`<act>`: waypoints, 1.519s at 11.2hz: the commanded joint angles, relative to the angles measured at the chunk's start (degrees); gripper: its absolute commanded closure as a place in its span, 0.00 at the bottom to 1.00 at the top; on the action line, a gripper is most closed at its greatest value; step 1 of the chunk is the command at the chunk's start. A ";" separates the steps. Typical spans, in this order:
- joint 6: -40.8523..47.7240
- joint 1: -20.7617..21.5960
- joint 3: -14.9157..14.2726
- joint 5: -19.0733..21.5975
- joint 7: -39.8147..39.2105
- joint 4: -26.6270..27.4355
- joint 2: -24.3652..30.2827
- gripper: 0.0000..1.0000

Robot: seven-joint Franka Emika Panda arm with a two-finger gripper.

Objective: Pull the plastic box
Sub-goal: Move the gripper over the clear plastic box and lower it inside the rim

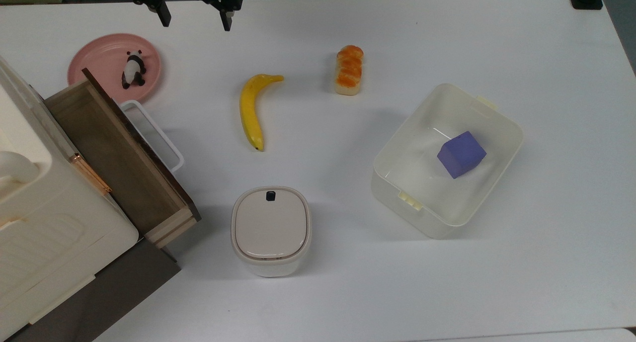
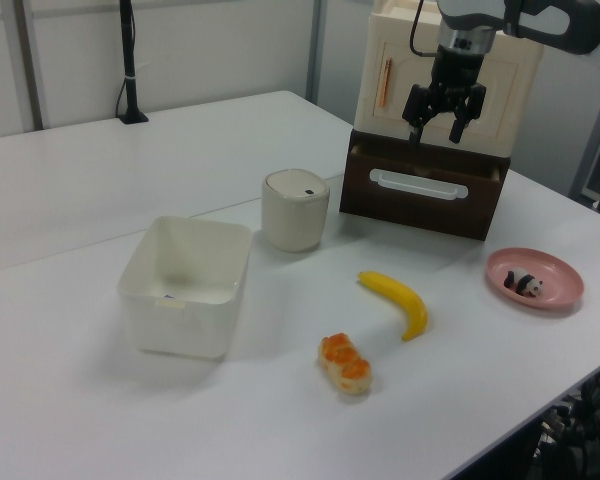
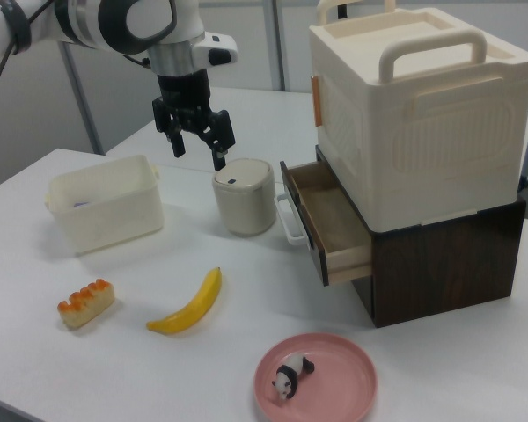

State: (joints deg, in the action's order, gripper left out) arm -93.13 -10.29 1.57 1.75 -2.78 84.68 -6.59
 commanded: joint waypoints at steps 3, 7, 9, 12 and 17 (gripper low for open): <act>1.02 0.18 0.01 1.24 -1.17 0.92 1.41 0.00; 0.41 4.30 0.62 1.68 -5.90 1.27 -0.96 0.00; -0.03 9.21 0.62 3.17 -10.47 1.01 -3.94 0.00; -9.66 17.02 0.62 4.05 -18.13 1.10 -6.94 0.00; -24.69 28.63 0.54 0.64 -23.06 0.75 -14.75 0.00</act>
State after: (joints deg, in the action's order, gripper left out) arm -111.51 13.37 3.06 4.42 -23.37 85.47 -18.52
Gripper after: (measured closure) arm 0.000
